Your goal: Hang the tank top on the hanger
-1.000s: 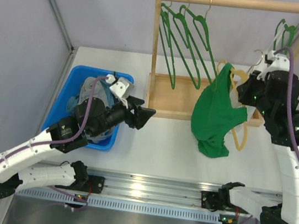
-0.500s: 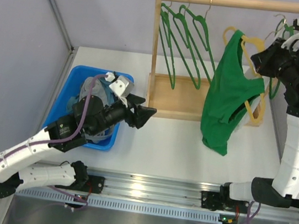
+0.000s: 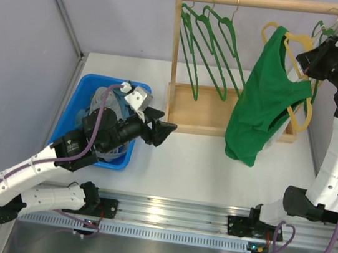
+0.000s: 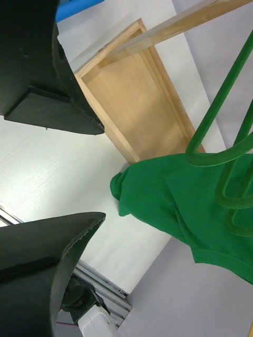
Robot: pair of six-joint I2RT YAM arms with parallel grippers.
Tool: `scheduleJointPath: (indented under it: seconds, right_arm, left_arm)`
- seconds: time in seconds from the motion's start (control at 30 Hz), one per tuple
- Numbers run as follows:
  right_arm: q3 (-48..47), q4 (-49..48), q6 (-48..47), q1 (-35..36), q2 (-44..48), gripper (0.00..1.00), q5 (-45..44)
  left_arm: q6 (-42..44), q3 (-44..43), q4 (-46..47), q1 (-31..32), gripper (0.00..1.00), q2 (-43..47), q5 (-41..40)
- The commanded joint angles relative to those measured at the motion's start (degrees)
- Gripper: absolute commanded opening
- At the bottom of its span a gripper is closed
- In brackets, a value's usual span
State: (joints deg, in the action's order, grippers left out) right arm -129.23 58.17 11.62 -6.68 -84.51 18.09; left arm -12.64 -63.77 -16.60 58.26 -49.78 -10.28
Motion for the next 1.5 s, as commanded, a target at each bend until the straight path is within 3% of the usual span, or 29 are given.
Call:
scheduleJointPath:
  seconds: [0.0, 0.57, 1.3, 1.47]
  right_arm:
    - [-2.43, -7.19, -0.02, -1.41, 0.40, 0.00, 3.10]
    - [-7.18, -16.69, 2.18, -2.02, -7.51, 0.00, 1.51]
    - [2.31, -17.65, 2.09, -1.76, -6.46, 0.00, 1.95]
    - [2.67, -17.92, 2.45, -1.58, -5.58, 0.12, 1.60]
  left_arm:
    - [1.57, -2.41, 0.96, -0.16, 0.66, -0.49, 0.70]
    - [3.94, -3.91, 0.16, -0.16, 0.68, -2.60, 0.53]
    - [1.48, -2.68, 0.34, -0.25, 0.68, -3.22, 0.70]
    - [1.31, -2.50, -0.10, -0.25, 0.69, -2.78, 0.44]
